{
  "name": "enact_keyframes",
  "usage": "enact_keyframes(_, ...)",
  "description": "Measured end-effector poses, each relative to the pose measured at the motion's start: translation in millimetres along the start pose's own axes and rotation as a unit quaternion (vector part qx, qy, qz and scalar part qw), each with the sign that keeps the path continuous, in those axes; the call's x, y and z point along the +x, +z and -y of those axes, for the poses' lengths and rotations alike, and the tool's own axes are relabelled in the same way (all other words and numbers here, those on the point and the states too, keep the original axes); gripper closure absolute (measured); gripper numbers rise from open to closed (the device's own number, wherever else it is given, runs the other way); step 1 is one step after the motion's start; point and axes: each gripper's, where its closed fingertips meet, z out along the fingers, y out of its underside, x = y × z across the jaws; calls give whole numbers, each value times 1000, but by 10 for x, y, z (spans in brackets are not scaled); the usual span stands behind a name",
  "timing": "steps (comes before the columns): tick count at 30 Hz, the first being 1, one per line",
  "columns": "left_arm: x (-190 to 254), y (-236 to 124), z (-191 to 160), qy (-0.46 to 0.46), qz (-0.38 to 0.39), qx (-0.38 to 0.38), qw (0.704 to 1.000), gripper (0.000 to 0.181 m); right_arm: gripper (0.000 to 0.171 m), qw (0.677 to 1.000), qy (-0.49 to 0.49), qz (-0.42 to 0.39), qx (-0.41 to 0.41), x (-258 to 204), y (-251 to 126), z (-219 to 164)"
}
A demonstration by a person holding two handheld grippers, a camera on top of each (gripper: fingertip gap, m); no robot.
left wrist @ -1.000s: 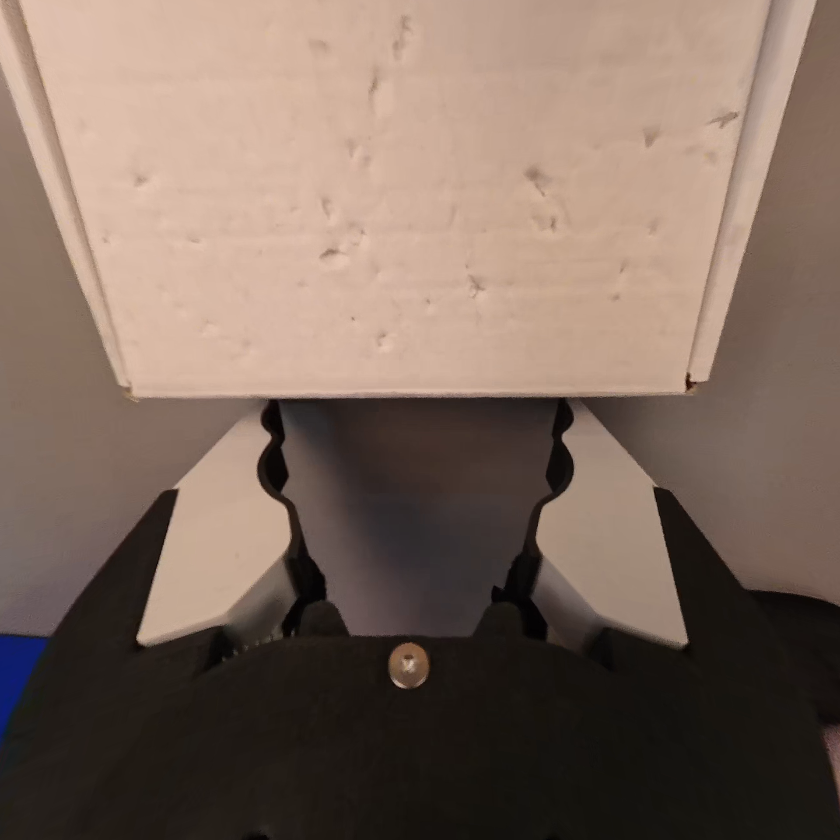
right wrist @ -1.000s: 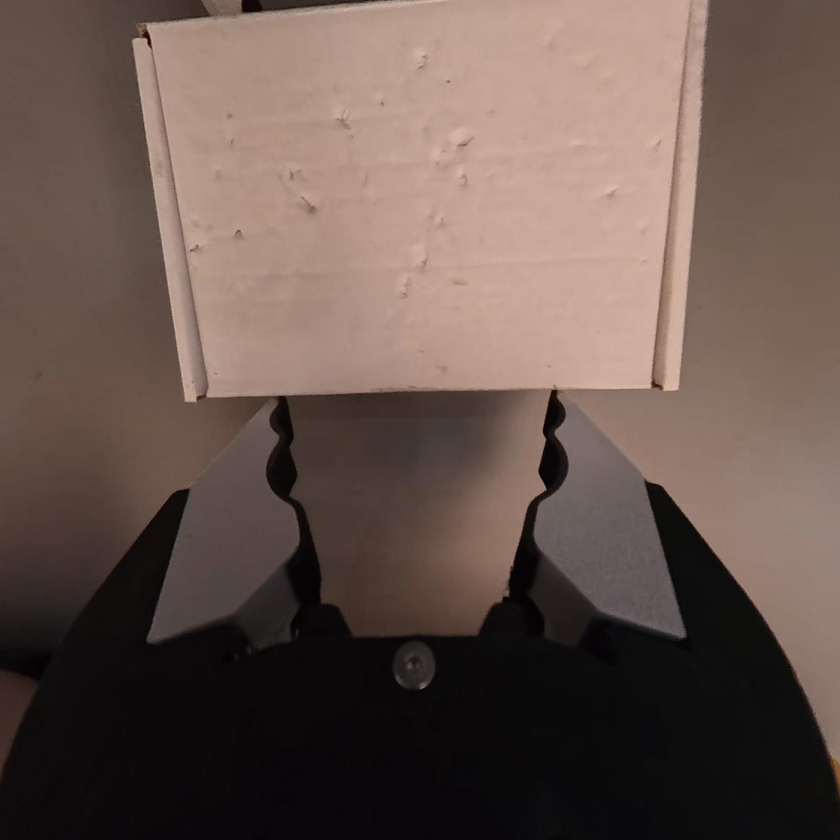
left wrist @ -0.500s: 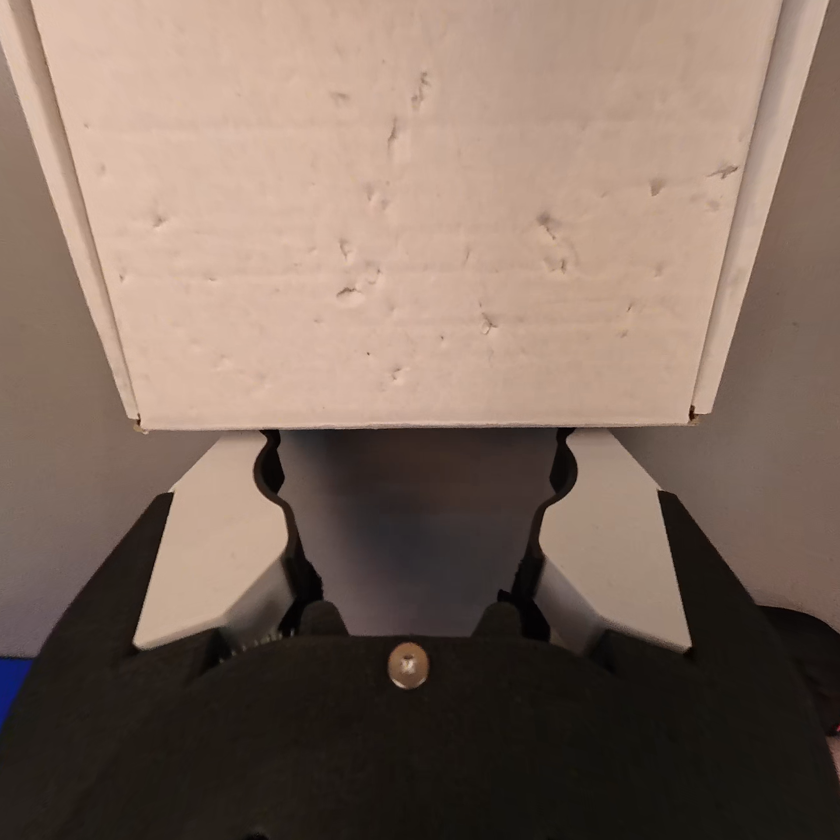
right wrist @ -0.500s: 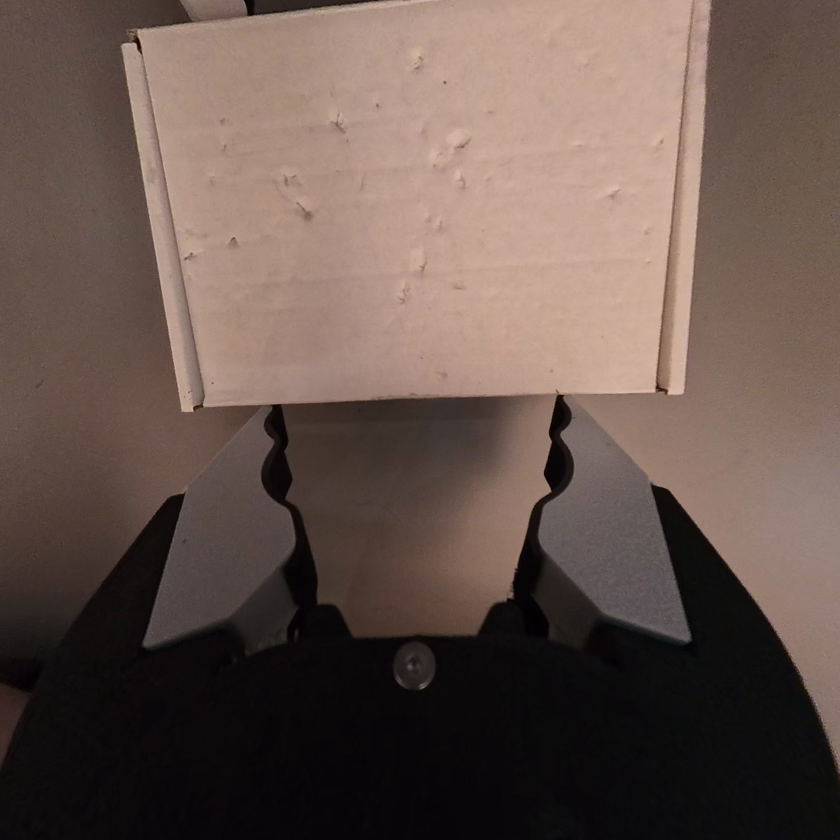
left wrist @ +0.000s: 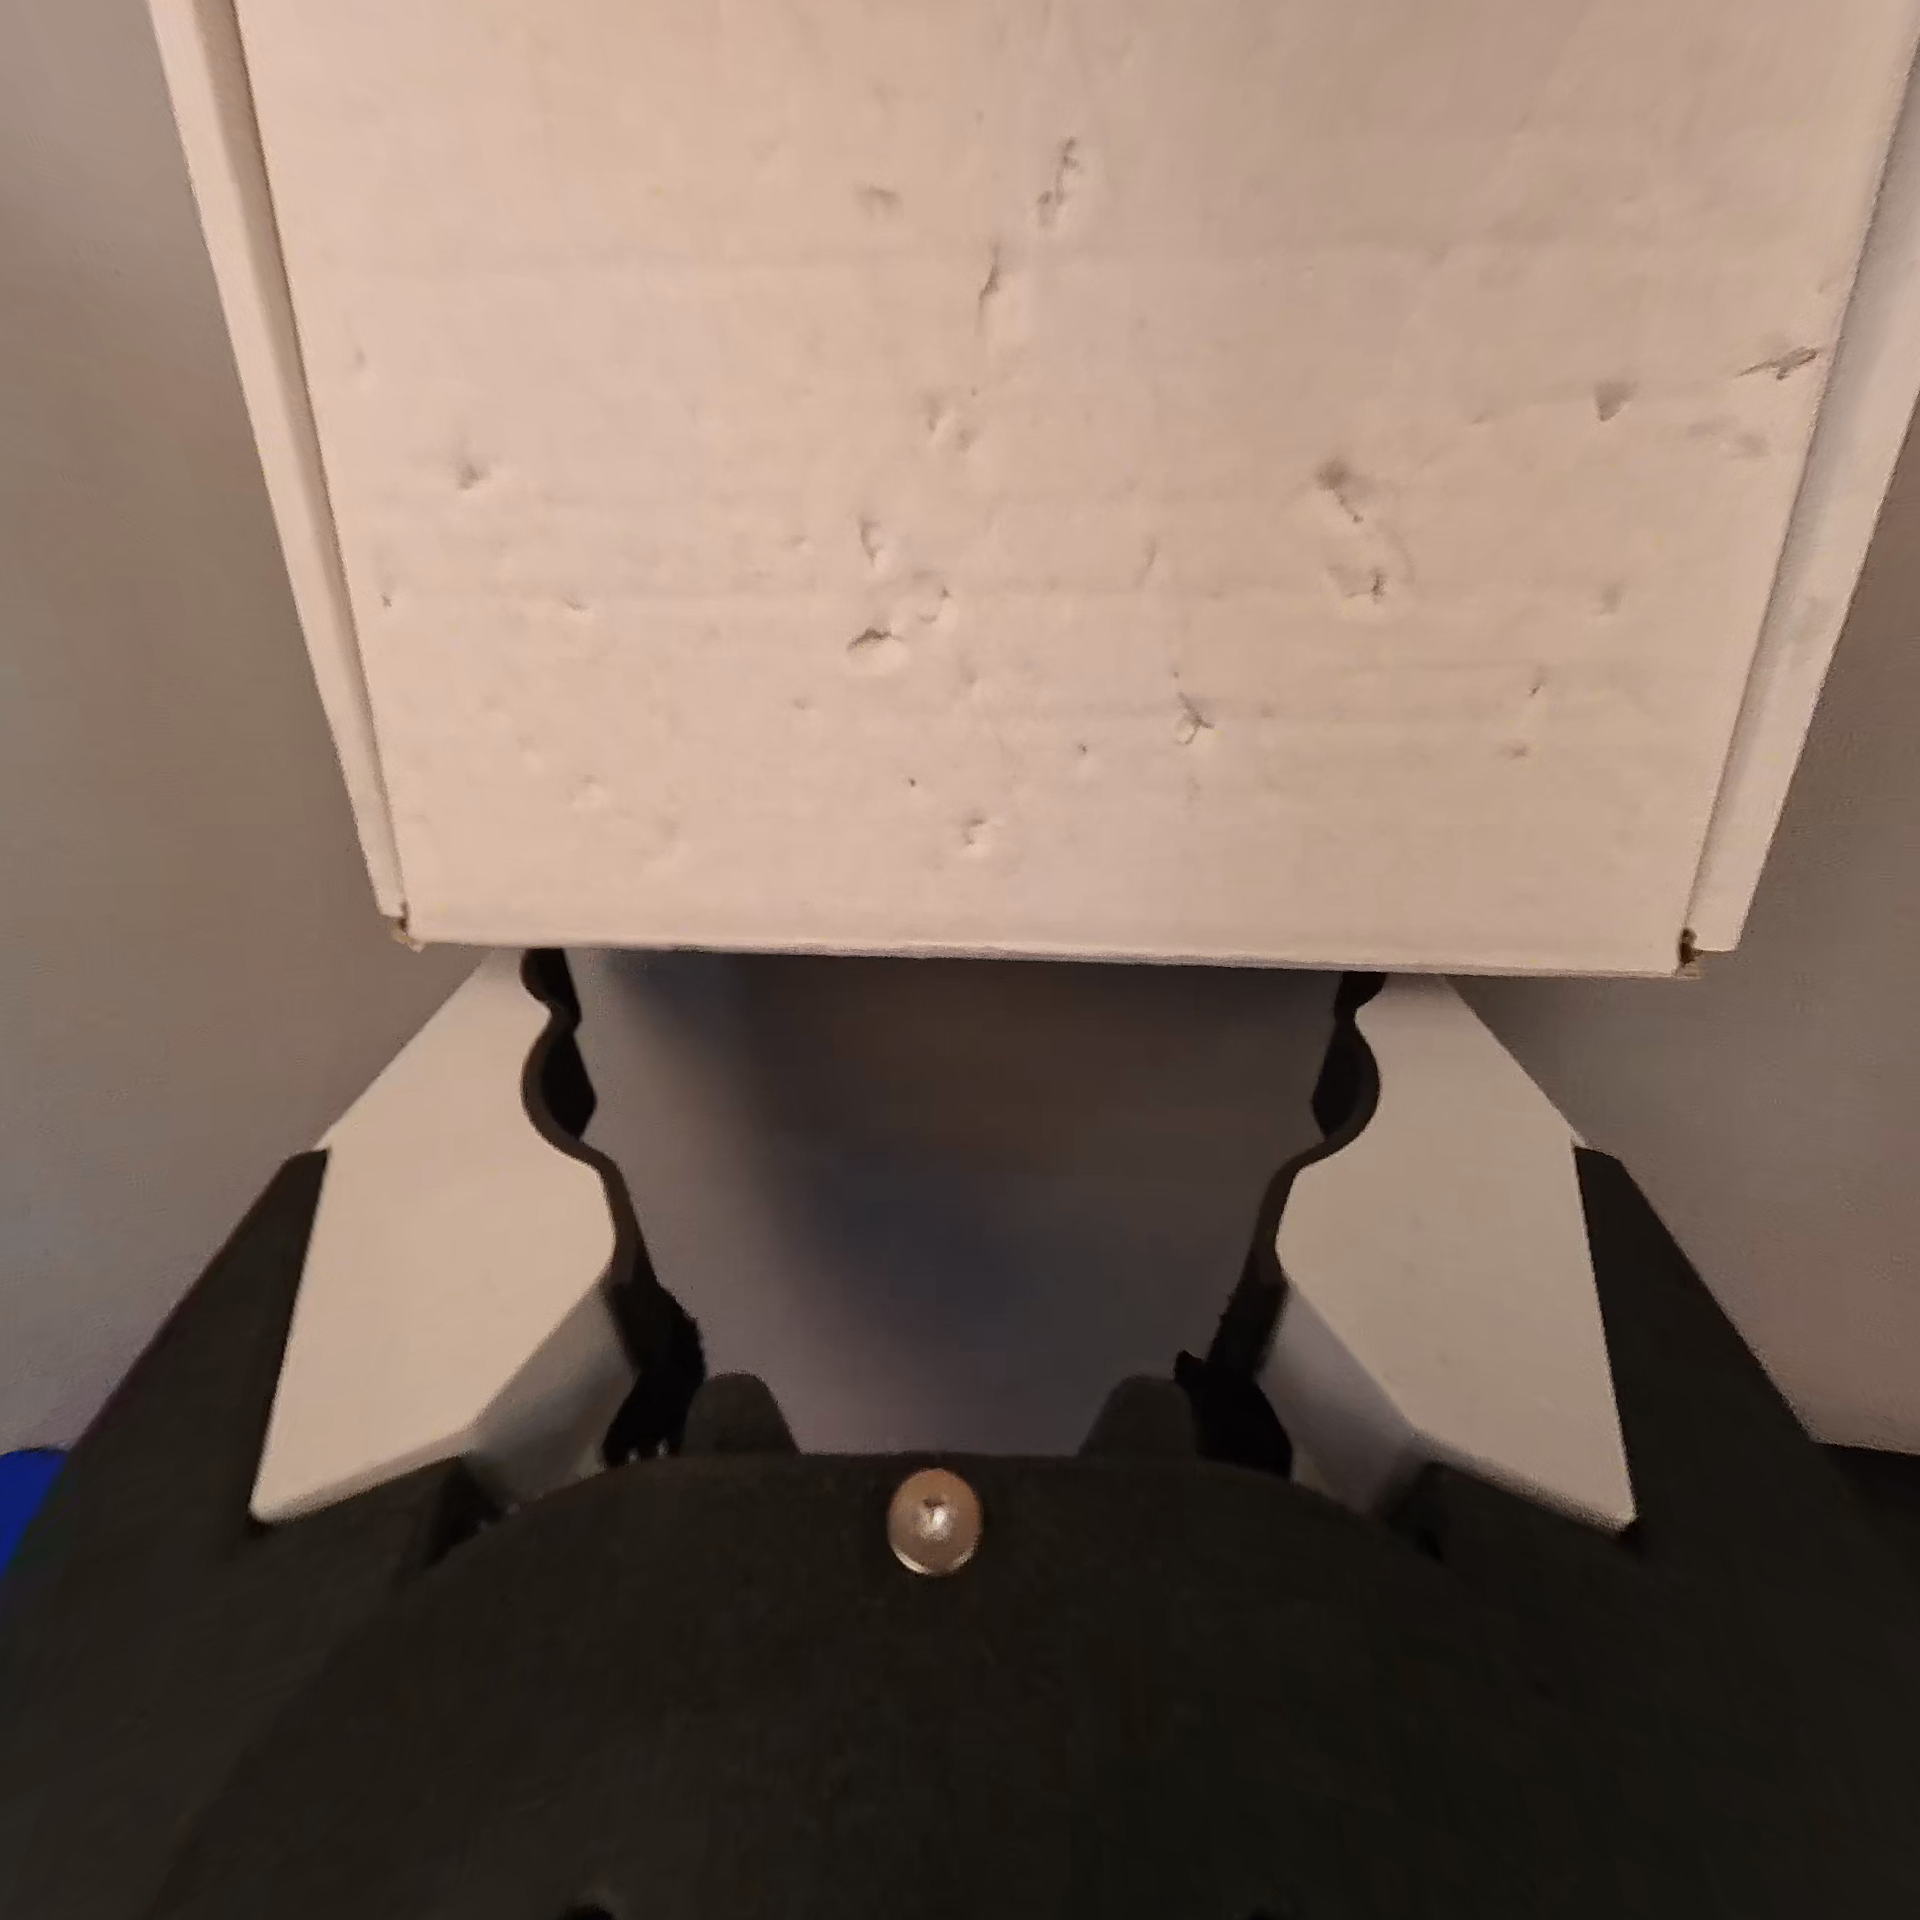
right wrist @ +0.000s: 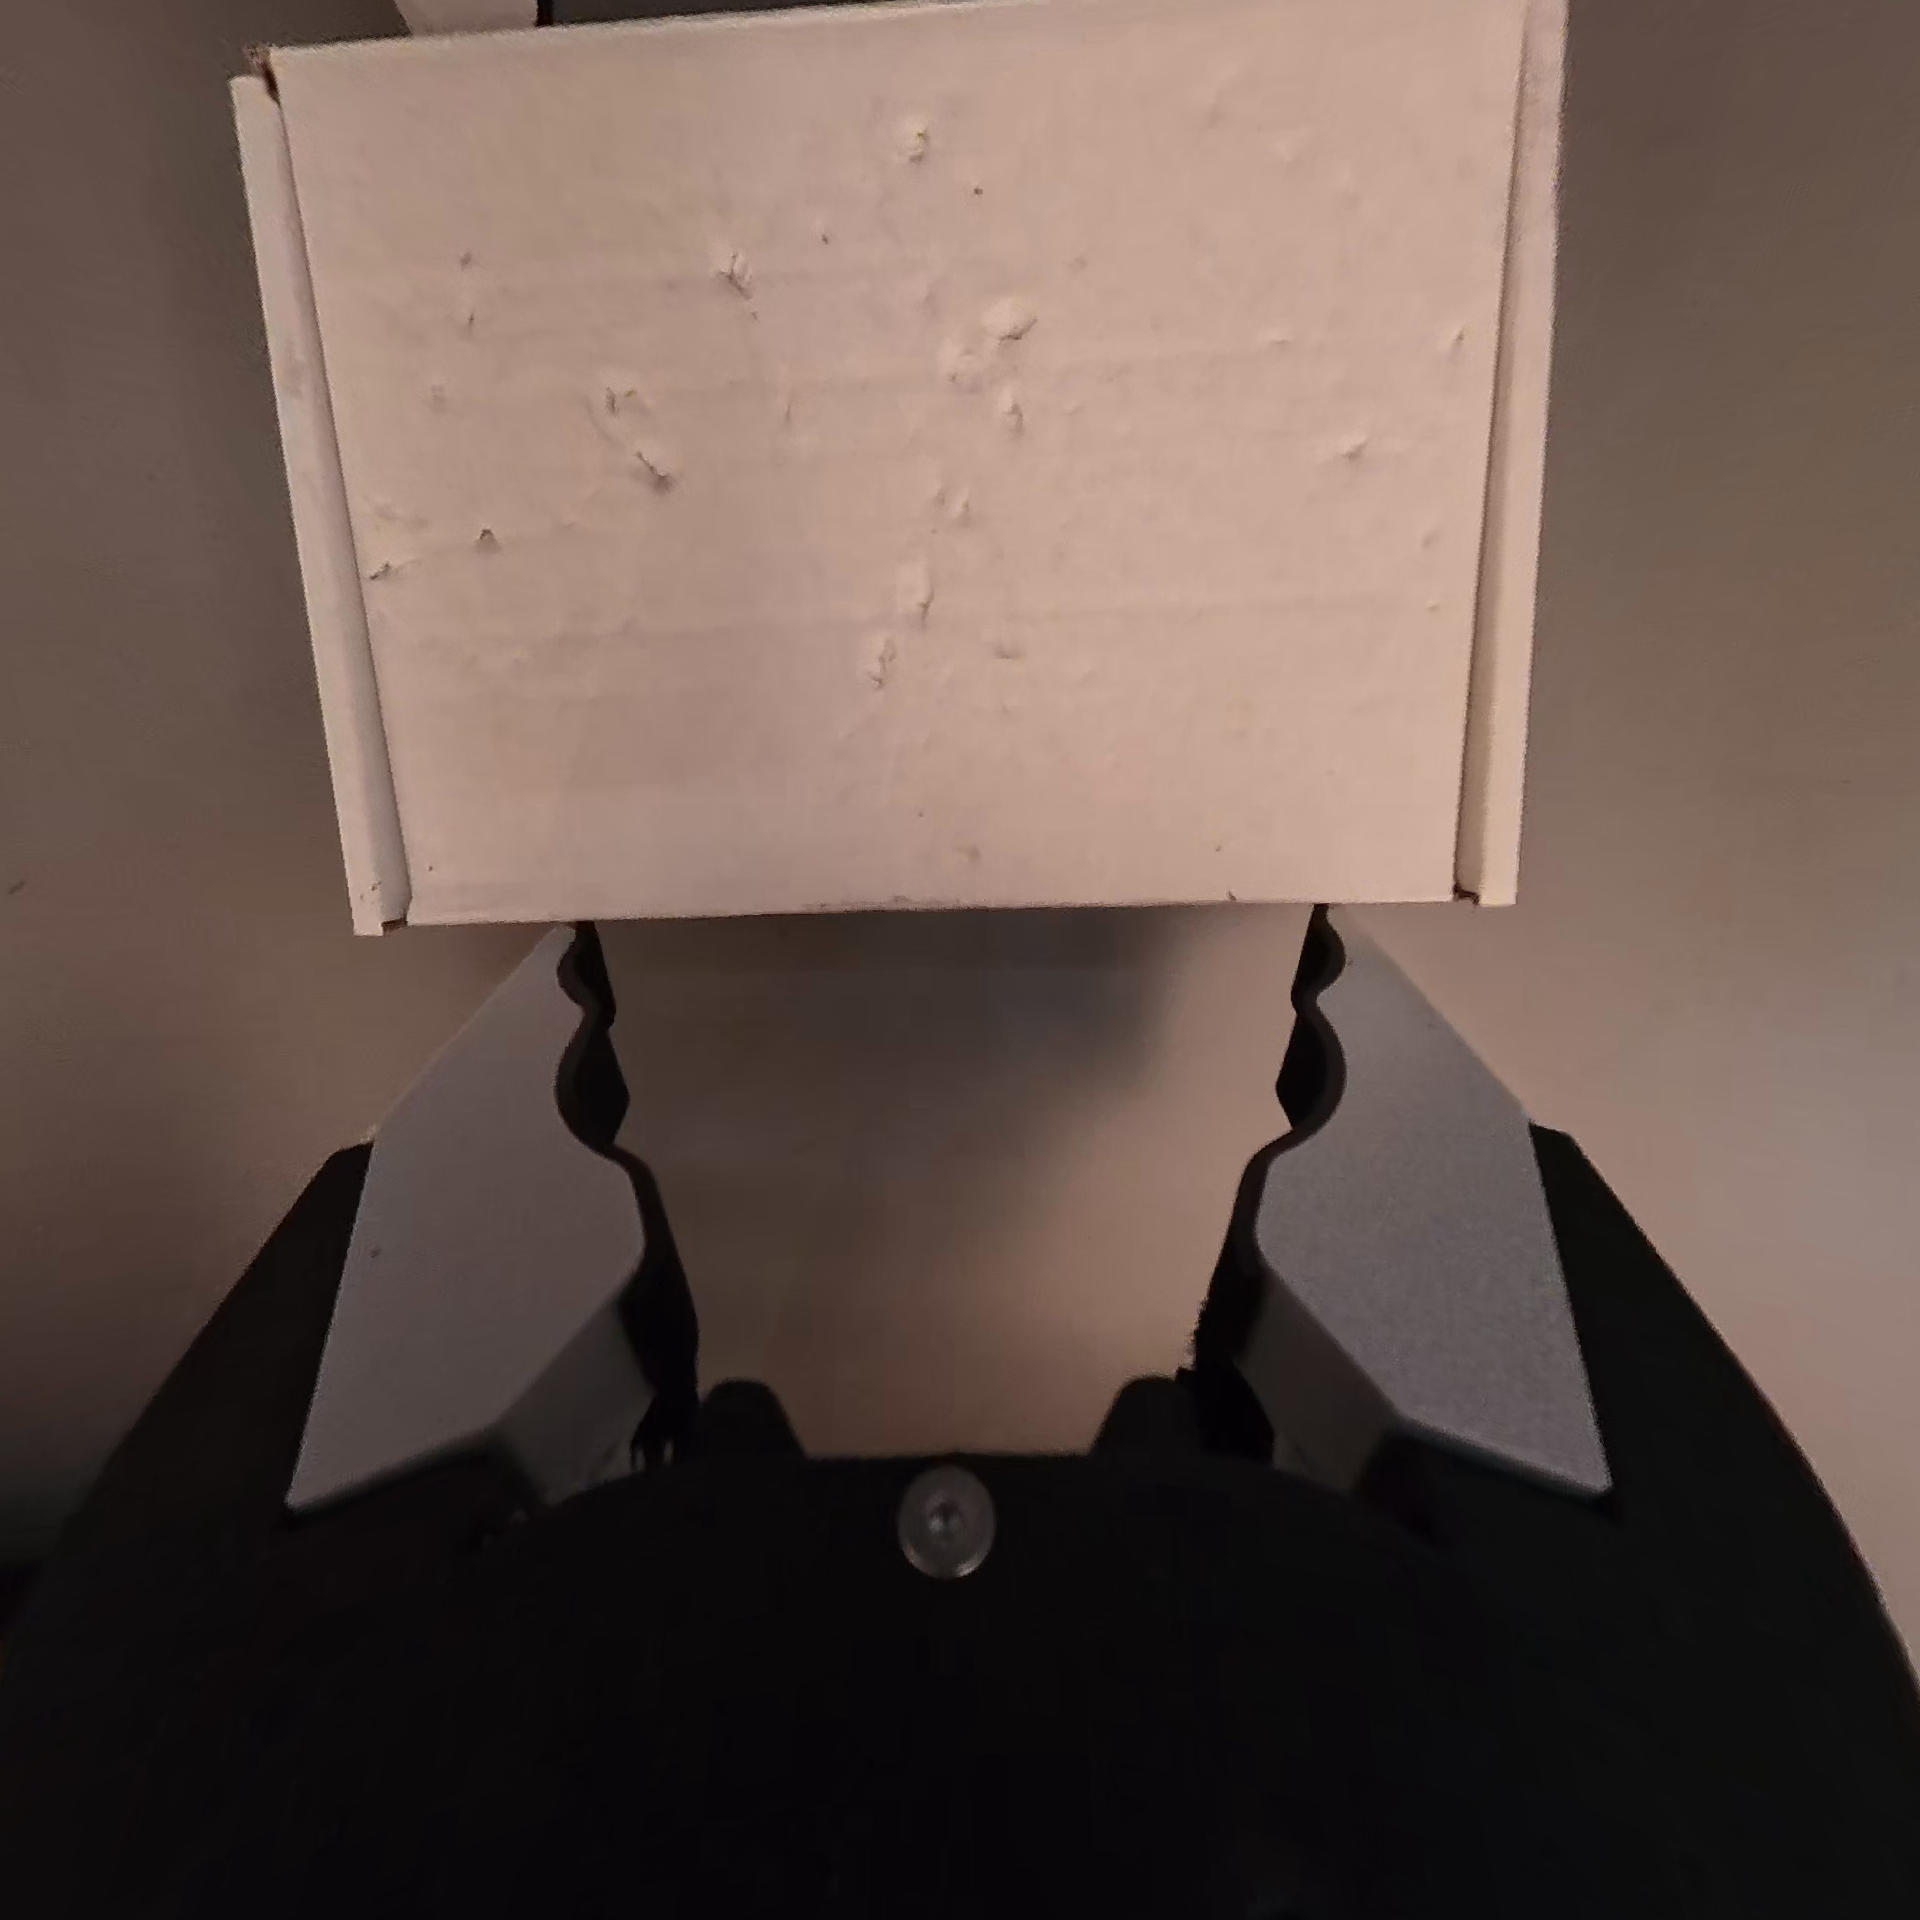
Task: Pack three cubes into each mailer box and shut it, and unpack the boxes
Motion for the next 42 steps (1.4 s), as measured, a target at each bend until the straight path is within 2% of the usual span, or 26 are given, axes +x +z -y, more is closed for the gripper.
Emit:
enact_keyframes(9, 5, -20, 24, 7, 2, 10, 1000, 47, 38, 1000, 6, -7, -3, 16, -28, -24)
enact_keyframes(12, 39, -15, 47, 9, -5, 15, 1000, 53, 41, 999, 22, 33, -7, -133, -52, -48)
enact_keyframes(29, 78, 2, 43, 15, -13, 7, 1000, 47, 39, 999, -7, 5, -41, -81, 20, -27)
enact_keyframes(38, 84, 3, 37, 10, -13, 0, 1000, 46, 39, 1000, -7, 8, -28, -71, 23, -13)
enact_keyframes(42, 69, 13, 29, 2, -9, 0, 1000, 42, 33, 1000, -10, -5, -22, -31, 3, -24)
